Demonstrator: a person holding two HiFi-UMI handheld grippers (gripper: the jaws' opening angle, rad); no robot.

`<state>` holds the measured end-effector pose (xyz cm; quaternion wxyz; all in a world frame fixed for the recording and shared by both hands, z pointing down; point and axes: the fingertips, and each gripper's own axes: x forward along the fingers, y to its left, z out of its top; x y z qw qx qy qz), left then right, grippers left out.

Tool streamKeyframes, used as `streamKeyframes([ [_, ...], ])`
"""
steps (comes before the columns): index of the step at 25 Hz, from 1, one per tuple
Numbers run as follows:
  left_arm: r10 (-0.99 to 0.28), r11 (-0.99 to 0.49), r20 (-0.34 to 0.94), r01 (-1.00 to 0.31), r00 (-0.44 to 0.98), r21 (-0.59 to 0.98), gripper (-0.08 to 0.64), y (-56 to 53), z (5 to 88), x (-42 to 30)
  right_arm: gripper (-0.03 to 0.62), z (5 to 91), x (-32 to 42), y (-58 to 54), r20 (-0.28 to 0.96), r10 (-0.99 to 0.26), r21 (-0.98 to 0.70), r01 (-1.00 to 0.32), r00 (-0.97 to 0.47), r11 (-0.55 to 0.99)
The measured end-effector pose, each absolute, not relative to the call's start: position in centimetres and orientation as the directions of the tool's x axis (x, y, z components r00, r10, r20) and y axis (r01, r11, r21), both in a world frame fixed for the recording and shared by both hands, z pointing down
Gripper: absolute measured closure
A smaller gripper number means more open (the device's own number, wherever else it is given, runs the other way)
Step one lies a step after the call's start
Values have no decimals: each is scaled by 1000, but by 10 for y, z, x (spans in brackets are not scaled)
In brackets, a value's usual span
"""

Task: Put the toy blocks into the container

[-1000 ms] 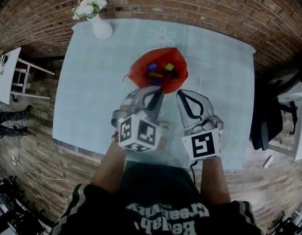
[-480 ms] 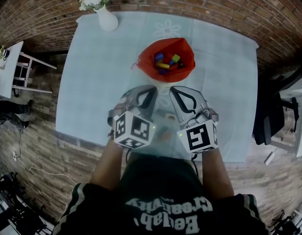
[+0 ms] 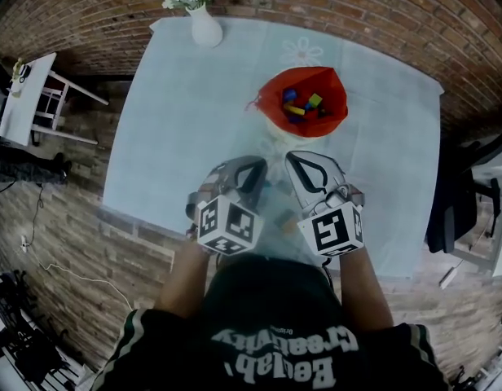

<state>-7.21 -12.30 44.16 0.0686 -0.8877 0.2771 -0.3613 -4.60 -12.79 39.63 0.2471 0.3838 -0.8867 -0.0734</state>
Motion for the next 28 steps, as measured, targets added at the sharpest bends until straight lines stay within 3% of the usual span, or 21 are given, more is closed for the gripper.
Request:
streamKeyframes([
  [10,-484,-872,649,-386,587,-301,555,-107,471,-87,586,397,-67,-123,394,-703,330,-623,-592,709],
  [22,-245,-969,798,-170,551,-180,472,-81,545,-80,586,396,-62,-113,407,-718,347,-631,-565,694],
  [28,-128,-992,860,-62,494,-112,466,-71,582,-84,586,400,-57,-107,422,-718,352,-631,-553,692],
])
